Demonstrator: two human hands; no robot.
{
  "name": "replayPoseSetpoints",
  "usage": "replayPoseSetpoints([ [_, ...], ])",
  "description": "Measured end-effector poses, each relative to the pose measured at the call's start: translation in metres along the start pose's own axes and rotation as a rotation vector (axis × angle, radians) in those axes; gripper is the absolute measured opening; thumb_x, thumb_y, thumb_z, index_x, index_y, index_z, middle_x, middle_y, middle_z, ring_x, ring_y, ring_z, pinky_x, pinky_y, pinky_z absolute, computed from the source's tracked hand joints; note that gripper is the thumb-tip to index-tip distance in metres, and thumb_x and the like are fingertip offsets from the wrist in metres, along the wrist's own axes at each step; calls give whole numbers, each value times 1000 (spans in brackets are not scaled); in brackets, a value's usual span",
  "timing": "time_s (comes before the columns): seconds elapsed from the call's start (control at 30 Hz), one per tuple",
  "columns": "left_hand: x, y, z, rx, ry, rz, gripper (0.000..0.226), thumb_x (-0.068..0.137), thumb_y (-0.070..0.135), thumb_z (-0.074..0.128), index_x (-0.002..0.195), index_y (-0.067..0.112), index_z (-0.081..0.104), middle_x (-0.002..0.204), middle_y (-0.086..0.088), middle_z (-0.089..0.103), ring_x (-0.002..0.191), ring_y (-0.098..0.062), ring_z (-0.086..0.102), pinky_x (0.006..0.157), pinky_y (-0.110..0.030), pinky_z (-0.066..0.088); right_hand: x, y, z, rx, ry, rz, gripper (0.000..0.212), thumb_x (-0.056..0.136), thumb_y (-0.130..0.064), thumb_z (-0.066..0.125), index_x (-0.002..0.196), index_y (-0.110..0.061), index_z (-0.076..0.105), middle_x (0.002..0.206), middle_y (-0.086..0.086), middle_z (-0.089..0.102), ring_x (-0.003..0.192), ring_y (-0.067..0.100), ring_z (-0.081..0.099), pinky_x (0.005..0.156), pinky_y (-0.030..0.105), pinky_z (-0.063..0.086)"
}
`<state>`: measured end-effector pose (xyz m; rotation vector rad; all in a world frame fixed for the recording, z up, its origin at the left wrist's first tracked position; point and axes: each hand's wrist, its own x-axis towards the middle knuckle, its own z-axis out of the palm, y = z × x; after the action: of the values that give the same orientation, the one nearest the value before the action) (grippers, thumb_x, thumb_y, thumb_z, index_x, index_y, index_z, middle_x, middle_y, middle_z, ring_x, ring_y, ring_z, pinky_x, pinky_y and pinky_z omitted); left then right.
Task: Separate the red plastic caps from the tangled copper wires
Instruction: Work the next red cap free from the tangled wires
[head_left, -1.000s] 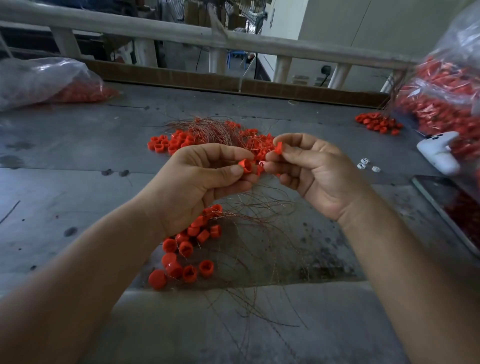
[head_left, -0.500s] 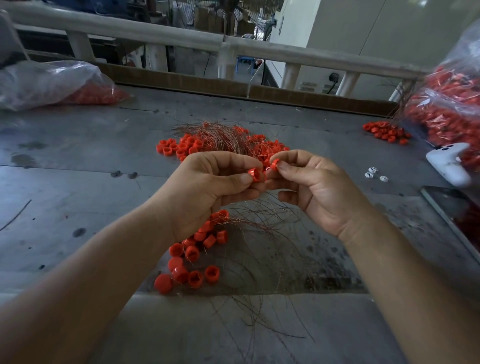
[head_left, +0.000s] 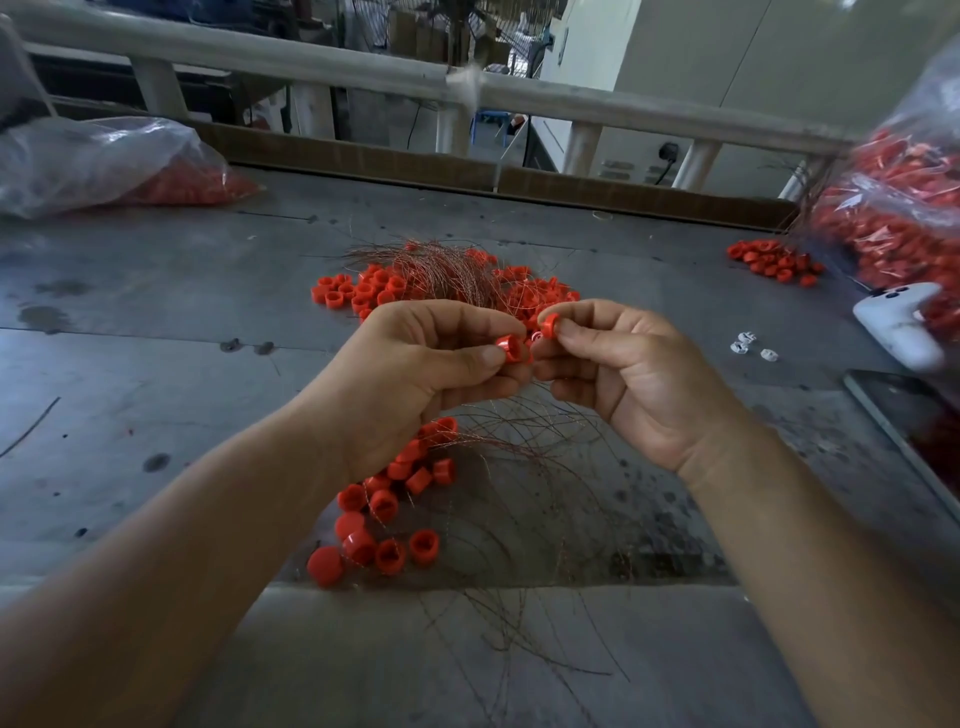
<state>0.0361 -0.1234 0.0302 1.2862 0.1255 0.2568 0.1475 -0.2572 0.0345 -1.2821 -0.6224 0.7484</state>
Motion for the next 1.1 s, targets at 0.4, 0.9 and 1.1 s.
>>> replayPoseSetpoints([
  [0.4, 1, 0, 1, 9, 10, 21, 24, 63, 2, 57, 86, 4, 67, 73, -7, 72, 70, -14, 70, 60, -17, 54, -4, 2, 3, -232, 19, -166, 11, 77, -7, 60, 87, -13, 62, 65, 0, 67, 60, 9, 64, 52, 16, 48],
  [0.9, 2, -2, 2, 124, 94, 62, 22, 62, 4, 61, 83, 5, 66, 71, -7, 71, 68, -15, 70, 61, -17, 54, -9, 7, 16, -624, 100, -471, 25, 73, -3, 70, 85, -24, 64, 80, -9, 67, 74, 4, 66, 67, 13, 51],
  [1.1, 1, -2, 5, 214, 120, 73, 18, 79, -10, 58, 87, 4, 66, 76, -11, 70, 68, -15, 69, 63, -17, 54, -10, 8, 16, -663, 104, -515, 28, 71, -4, 72, 87, -26, 65, 82, -12, 67, 75, 6, 68, 68, 14, 52],
])
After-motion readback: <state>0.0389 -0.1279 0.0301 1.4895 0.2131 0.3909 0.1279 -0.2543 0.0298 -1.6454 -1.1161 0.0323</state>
